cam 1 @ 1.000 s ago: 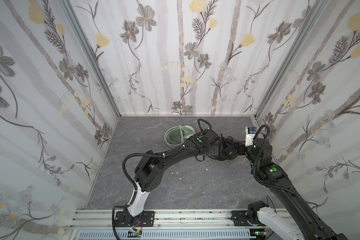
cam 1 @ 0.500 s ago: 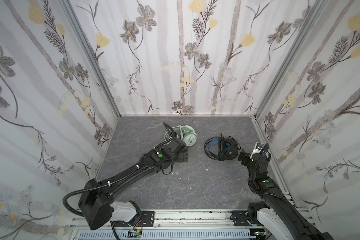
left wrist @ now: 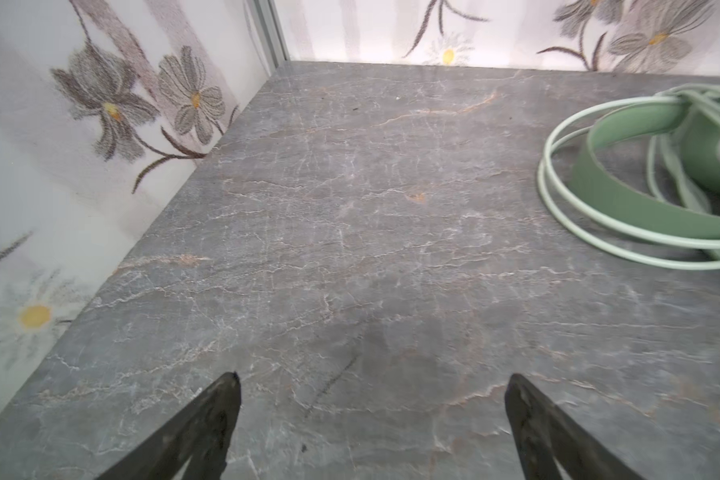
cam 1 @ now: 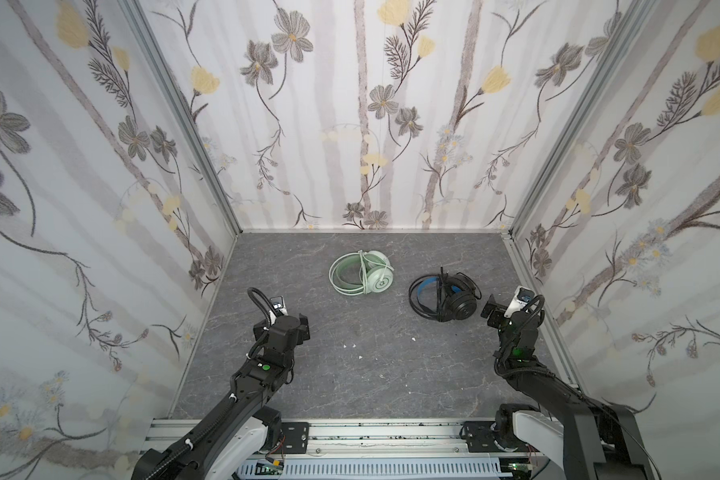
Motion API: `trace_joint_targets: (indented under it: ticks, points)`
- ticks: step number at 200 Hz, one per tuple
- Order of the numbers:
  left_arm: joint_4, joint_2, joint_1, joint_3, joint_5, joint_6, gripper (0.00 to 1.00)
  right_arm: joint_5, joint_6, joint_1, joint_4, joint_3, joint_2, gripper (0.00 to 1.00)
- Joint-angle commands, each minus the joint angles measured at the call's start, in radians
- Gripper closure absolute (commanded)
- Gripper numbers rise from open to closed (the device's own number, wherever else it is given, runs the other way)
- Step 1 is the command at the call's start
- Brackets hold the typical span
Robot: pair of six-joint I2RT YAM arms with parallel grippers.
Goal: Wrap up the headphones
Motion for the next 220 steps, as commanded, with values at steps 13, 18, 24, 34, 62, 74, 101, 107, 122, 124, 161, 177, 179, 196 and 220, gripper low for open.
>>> trace_joint_targets:
  ticks: [13, 18, 24, 34, 62, 74, 101, 107, 122, 124, 161, 177, 179, 196, 220]
  points:
    - [0.509, 0.17, 0.087, -0.046, 0.008, 0.14, 0.0, -0.137, -0.038, 0.0, 0.137, 0.107, 0.107, 0.0]
    - [0.581, 0.213, 0.099, -0.057, 0.033, 0.147, 0.0, -0.138, -0.048, 0.0, 0.2, 0.09, 0.117, 0.0]
    - [0.646, 0.271, 0.11, -0.059, 0.057, 0.161, 0.0, -0.127, -0.042, -0.002, 0.254, 0.068, 0.129, 0.0]
    - [0.761, 0.375, 0.114, -0.052, 0.071, 0.205, 0.0, -0.131, -0.051, -0.001, 0.291, 0.054, 0.139, 0.0]
    - [1.066, 0.672, 0.149, -0.028, 0.122, 0.24, 0.0, -0.181, -0.076, 0.005, 0.287, 0.053, 0.142, 0.0]
    - [0.961, 0.633, 0.185, -0.018, 0.183, 0.196, 0.0, -0.191, -0.09, 0.016, 0.38, 0.02, 0.17, 0.0]
    - [1.2, 0.759, 0.211, -0.062, 0.207, 0.191, 0.0, -0.163, -0.089, 0.019, 0.553, -0.055, 0.205, 0.0]
    - [1.129, 0.728, 0.211, -0.055, 0.207, 0.179, 0.0, -0.161, -0.092, 0.02, 0.524, -0.048, 0.197, 0.0]
    - [1.025, 0.723, 0.218, 0.001, 0.213, 0.174, 0.0, -0.152, -0.094, 0.025, 0.504, -0.041, 0.193, 0.0]
    - [1.021, 0.726, 0.215, 0.009, 0.205, 0.177, 0.0, -0.152, -0.094, 0.025, 0.507, -0.041, 0.193, 0.0]
    - [0.934, 0.707, 0.226, 0.031, 0.22, 0.156, 0.0, -0.142, -0.107, 0.035, 0.526, -0.045, 0.2, 0.0]
    - [0.911, 0.702, 0.227, 0.037, 0.221, 0.153, 0.0, -0.141, -0.107, 0.035, 0.526, -0.045, 0.201, 0.0]
    - [0.913, 0.703, 0.227, 0.037, 0.222, 0.154, 0.0, -0.141, -0.107, 0.036, 0.527, -0.044, 0.201, 0.0]
    - [0.922, 0.704, 0.227, 0.035, 0.219, 0.156, 0.0, -0.139, -0.109, 0.037, 0.526, -0.043, 0.203, 0.0]
    - [0.901, 0.707, 0.23, 0.048, 0.232, 0.154, 0.0, -0.139, -0.109, 0.038, 0.526, -0.043, 0.203, 0.0]
